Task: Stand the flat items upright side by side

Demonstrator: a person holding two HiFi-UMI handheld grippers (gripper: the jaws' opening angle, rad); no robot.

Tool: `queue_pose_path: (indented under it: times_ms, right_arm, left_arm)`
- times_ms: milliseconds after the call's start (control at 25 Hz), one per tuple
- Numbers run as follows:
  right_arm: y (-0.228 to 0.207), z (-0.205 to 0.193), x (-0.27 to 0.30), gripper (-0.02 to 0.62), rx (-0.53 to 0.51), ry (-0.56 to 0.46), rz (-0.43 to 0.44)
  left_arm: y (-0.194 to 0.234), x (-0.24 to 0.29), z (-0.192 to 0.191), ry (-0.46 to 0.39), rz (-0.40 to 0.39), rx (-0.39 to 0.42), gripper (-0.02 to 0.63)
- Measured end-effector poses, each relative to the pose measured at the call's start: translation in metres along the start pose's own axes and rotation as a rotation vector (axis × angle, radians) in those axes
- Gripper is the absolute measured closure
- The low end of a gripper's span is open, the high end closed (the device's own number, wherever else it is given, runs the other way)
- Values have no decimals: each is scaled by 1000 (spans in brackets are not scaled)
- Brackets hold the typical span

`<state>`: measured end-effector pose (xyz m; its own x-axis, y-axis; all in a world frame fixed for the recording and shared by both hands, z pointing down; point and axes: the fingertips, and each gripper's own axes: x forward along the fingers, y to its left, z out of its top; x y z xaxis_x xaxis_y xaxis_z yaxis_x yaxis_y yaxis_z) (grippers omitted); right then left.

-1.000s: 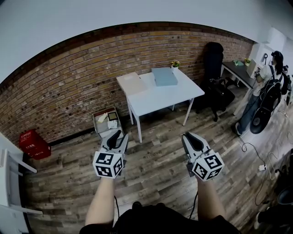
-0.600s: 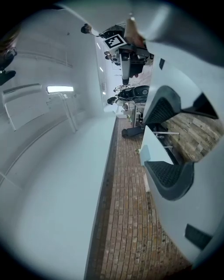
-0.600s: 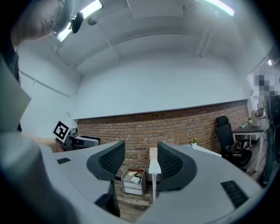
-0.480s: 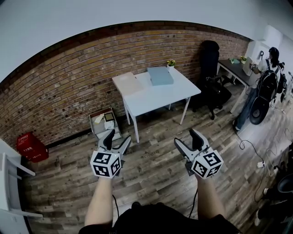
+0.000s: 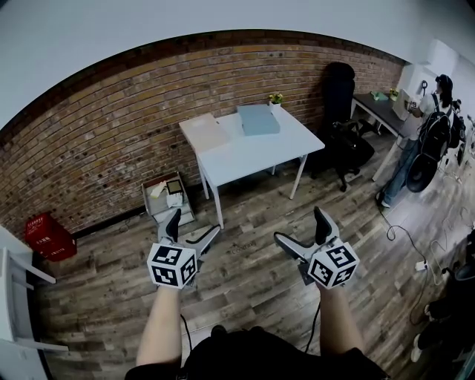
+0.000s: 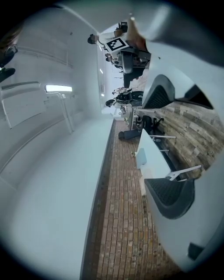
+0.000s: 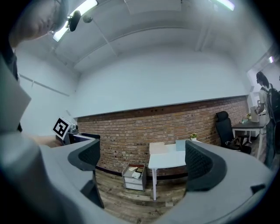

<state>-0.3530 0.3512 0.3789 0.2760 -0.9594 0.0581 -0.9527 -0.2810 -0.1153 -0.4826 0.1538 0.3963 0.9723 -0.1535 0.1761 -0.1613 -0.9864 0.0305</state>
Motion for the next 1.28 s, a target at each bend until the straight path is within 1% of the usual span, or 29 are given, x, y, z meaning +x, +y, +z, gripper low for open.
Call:
queue_pose_path:
  times_ms: [120, 280, 360, 480, 640, 800, 960, 1120, 1200, 1280]
  right_arm:
    - [-8, -5, -6, 9, 31, 5, -8]
    - [-13, -7, -10, 9, 112, 0, 38]
    - [-13, -6, -11, 10, 125, -4, 64]
    - [-15, -10, -14, 11, 136, 2, 80]
    - [-29, -23, -13, 11, 171, 22, 76]
    - [-53, -34, 8, 12, 202, 40, 53]
    - [-78, -41, 47, 12, 198, 72, 46]
    - [-117, -43, 103, 12, 229, 77, 35]
    - [-131, -45, 139, 12, 259, 85, 43]
    - [-140, -46, 177, 12, 261, 103, 57]
  left_arm:
    - [-5, 3, -3, 1, 0, -5, 106]
    - [-18, 8, 0, -12, 6, -7, 104]
    - [-30, 11, 0, -24, 5, -6, 104]
    - [-41, 14, -7, -24, -3, -13, 104]
    - [-35, 26, -21, 0, -4, -40, 105]
    - [-17, 56, -26, 9, -4, -58, 106]
    - [14, 101, -32, 17, -10, -84, 106]
    - [52, 160, -35, 41, -26, -89, 106]
    - [76, 188, -33, 54, -28, -93, 106]
    - [101, 213, -29, 66, -26, -96, 106]
